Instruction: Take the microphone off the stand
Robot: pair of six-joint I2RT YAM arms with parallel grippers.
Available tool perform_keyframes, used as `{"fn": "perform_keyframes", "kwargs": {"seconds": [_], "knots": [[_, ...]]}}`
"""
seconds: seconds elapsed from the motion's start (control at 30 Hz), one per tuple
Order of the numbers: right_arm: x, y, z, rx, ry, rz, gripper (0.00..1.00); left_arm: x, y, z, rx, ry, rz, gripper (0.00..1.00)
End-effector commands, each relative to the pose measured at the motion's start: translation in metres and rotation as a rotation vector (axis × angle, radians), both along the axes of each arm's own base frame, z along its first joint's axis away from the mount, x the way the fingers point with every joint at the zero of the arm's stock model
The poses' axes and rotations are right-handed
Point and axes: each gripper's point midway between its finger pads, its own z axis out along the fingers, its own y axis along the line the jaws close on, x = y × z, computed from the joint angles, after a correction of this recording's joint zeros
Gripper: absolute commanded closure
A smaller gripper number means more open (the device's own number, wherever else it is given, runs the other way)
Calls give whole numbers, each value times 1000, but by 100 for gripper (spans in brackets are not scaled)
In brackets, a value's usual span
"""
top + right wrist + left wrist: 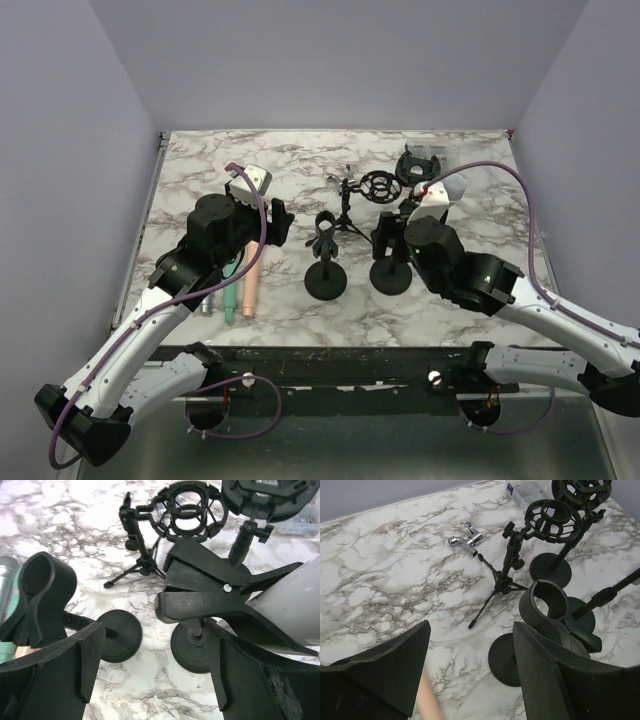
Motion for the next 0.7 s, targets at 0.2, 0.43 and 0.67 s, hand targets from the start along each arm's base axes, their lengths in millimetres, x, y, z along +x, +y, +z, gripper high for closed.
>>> {"fn": "perform_keyframes", "kwargs": {"seconds": [0.2,0.43,0.67], "knots": [[-11,18,103,139,-192,200,9,0,-1,-3,15,2,-3,31],[-12,-5,159,203,-314,143,9,0,-3,-2,15,7,-12,31],[-16,-48,190,190,-405,25,9,-1,-3,-2,12,4,-18,30]]}}
